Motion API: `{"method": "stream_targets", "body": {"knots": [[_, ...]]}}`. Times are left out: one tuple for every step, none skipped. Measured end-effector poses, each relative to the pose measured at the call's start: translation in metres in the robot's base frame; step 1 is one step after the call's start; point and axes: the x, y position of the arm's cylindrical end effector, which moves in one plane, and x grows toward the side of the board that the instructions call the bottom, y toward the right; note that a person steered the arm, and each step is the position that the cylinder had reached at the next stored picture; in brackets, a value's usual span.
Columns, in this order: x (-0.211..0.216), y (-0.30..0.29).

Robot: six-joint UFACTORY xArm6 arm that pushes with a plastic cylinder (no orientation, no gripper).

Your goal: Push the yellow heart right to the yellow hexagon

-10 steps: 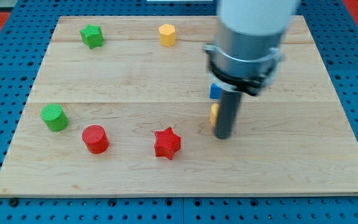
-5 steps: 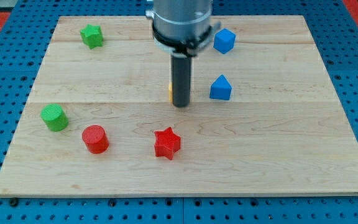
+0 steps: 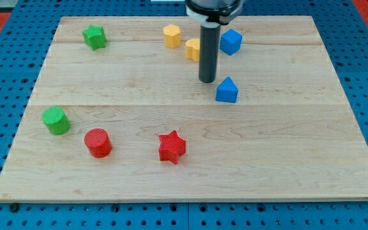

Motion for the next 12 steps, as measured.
{"method": "stream_targets", "body": {"knots": [[-0.025, -0.016], [-0.054, -0.043], [-0.081, -0.059], [-0.082, -0.092], [-0.051, -0.085], [-0.051, -0.027], [-0.052, -0.009], [-0.088, -0.020], [-0.095, -0.029], [-0.095, -0.030], [-0.095, -0.030], [-0.095, -0.025]]}}
